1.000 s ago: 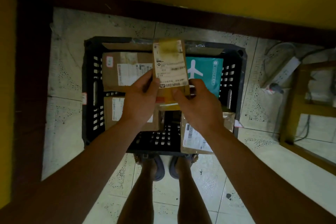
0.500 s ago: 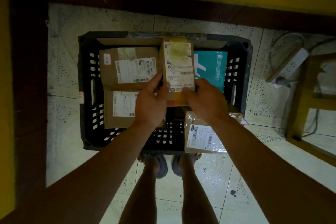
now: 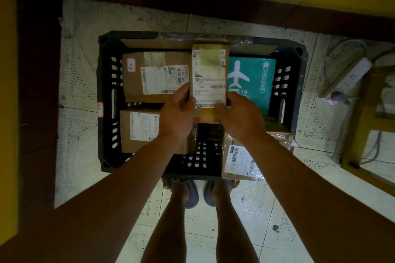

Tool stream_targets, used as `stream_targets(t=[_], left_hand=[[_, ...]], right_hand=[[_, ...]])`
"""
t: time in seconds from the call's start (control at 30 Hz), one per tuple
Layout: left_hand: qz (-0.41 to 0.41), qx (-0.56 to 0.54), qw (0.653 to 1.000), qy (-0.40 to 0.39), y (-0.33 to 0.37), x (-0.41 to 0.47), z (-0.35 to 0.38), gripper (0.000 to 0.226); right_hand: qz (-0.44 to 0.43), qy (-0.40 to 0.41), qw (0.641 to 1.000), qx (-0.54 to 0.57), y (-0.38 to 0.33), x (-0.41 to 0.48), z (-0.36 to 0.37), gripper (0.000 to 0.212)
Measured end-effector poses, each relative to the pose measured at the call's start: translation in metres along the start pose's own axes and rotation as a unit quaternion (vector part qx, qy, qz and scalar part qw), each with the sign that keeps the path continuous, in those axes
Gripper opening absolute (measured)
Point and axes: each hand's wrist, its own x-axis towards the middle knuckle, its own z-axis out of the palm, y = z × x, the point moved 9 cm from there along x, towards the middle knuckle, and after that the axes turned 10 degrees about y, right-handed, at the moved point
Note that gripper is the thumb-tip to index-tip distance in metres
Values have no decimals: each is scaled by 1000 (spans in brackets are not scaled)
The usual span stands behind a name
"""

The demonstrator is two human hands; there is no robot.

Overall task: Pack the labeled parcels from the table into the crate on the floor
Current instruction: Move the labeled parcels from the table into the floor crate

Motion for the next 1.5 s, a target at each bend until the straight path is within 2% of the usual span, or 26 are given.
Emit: stream_targets(t=[0.07,0.17,0.27,0.37,0.43,0.63,0.77,0.83,0.93,1.0,1.13,1.23,1.3,1.37,1.43,1.5], left_hand=[[7,-4,1000,4,-6,-7,-1,38],[30,87,996,14,-7,-1,1,33],[74,184,980,6,4,19,6,44],[134,259,956,-46,10,25,15,58],[182,306,931,-77,10,22,21,59],[278,458,841,-74,12,31,32,54],[261,459,846,-75,19,34,38,59],[280,496,815,-105,18,23,42,72],[292,570,750,-163,1,2,43,92],[307,597,724,-157,-5,-2,41,94],[304,591,741,-91,6,8,43,90],[300,619,719,-96,6,3,49,91],[284,618,725,-108,11,-5,45,92],[270,560,776,-104,27,-21,35,86],[234,421,873,-81,50,-42,21,66],[104,235,963,-74,62,-63,5,47]], right_hand=[[5,-14,1000,-19,3,4,7,29],[-1,-29,997,-72,4,8,14,30],[-47,15,997,-56,-11,11,8,56],[-125,1,985,-120,-24,7,16,44],[-141,-31,974,-175,-19,3,26,36],[-171,-61,956,-232,-21,10,39,37],[-138,-69,966,-207,-19,14,34,39],[-138,-81,968,-192,-19,6,30,36],[-135,-74,978,-144,-18,-7,18,32],[-130,-56,985,-104,-17,-13,7,27],[-146,-9,987,-71,-16,-15,-10,22],[-132,10,990,-46,-9,-18,-21,25],[-124,0,991,-41,-7,-27,-27,25],[-113,-13,993,-19,-11,-42,-37,24],[-97,-13,995,1,-18,-59,-55,24],[-82,-3,996,24,-28,-80,-78,24]])
